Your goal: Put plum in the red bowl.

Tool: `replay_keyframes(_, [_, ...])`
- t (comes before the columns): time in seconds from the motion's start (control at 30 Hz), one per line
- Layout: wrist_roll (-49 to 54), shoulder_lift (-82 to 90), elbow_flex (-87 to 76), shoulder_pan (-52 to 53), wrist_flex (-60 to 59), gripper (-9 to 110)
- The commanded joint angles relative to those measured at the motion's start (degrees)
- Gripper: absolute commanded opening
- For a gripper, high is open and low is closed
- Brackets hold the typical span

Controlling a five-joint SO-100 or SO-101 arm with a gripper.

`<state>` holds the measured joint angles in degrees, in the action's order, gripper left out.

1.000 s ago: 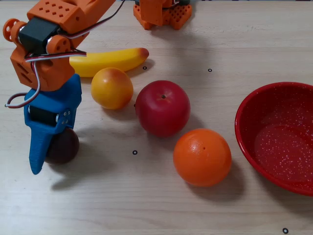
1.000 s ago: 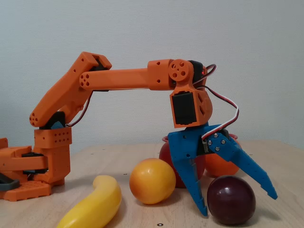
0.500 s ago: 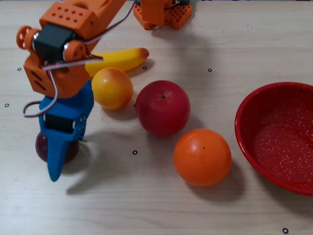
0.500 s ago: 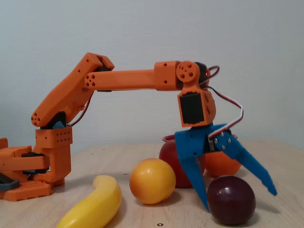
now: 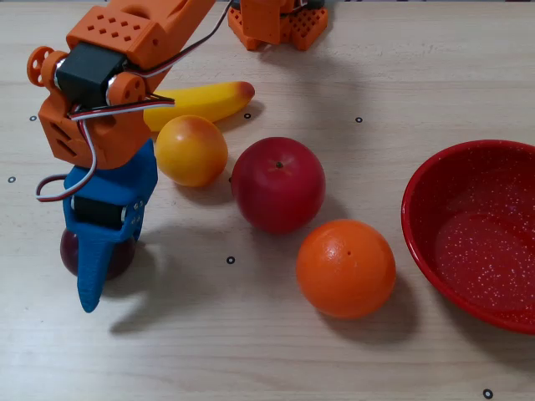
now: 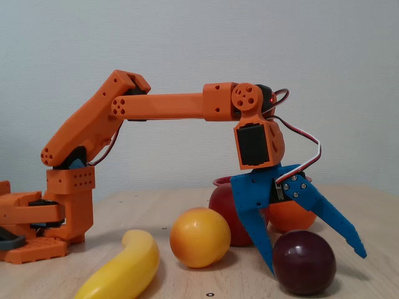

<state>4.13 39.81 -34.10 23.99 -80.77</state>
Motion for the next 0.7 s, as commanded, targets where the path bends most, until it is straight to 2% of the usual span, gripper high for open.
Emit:
replay_keyframes(0.0, [0.79,3.52,6.15,0.00,0.88,40])
replay_keyframes(0.67, [2.20,4.48,6.15,1.93,-0.44,39])
